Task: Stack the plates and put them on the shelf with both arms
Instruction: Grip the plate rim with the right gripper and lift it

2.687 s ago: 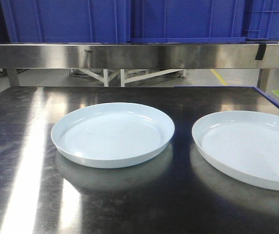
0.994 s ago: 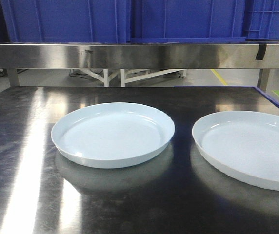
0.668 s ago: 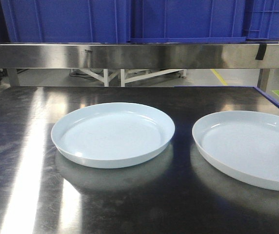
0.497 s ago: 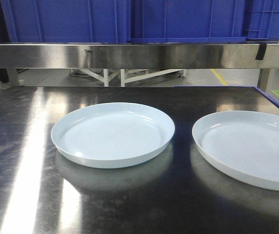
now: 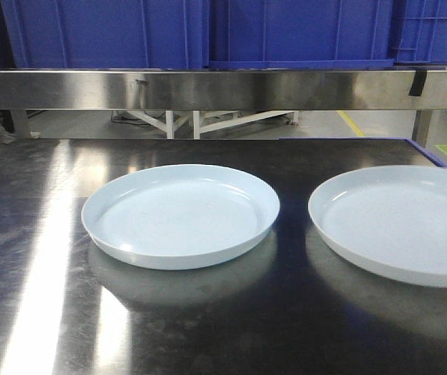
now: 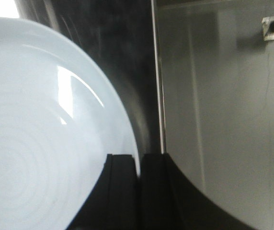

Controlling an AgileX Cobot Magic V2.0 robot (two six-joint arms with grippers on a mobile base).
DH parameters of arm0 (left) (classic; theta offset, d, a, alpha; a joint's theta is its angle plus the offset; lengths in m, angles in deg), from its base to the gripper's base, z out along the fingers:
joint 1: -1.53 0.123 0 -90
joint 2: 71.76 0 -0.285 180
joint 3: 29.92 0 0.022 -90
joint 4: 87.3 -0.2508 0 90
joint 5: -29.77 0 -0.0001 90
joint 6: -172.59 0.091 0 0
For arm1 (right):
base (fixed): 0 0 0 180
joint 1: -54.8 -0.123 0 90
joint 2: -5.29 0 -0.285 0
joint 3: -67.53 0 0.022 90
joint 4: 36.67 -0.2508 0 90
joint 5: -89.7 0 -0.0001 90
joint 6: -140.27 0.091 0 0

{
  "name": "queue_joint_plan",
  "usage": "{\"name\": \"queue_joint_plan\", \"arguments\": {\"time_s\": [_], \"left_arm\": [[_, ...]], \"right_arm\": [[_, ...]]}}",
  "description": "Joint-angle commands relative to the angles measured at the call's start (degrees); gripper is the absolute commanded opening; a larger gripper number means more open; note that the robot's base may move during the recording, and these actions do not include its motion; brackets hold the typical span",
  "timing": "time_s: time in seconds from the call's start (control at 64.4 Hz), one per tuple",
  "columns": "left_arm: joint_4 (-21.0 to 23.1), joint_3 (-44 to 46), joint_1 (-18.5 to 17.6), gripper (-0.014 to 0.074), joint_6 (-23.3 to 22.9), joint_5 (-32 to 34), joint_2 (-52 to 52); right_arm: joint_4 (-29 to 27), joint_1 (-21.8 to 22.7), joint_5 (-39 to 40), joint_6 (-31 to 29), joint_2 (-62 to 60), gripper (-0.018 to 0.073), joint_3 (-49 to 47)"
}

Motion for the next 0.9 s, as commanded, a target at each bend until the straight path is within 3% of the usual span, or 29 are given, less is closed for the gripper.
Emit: {"name": "queue_joint_plan", "arguments": {"time_s": [0.0, 0.202, 0.404, 0.885], "left_arm": [[-0.1, 1.45, -0.08, 0.0087, -0.67, 4.68, 0.68], [-0.1, 1.45, -0.08, 0.0087, -0.67, 4.68, 0.68], [-0.1, 1.45, -0.08, 0.0087, -0.67, 4.68, 0.68], [-0.1, 1.45, -0.08, 0.0087, -0.67, 4.68, 0.68]], "right_arm": [[1.47, 0.17, 1.51, -0.5, -3.59, 0.0018, -3.33], [0.9, 0.17, 0.45, -0.5, -8.17, 0.0018, -8.66], [-5.47, -1.34, 0.25, -0.5, -9.59, 0.0018, -14.61], [-6.26, -21.9, 0.31, -0.5, 3.48, 0.0018, -26.1]]}}
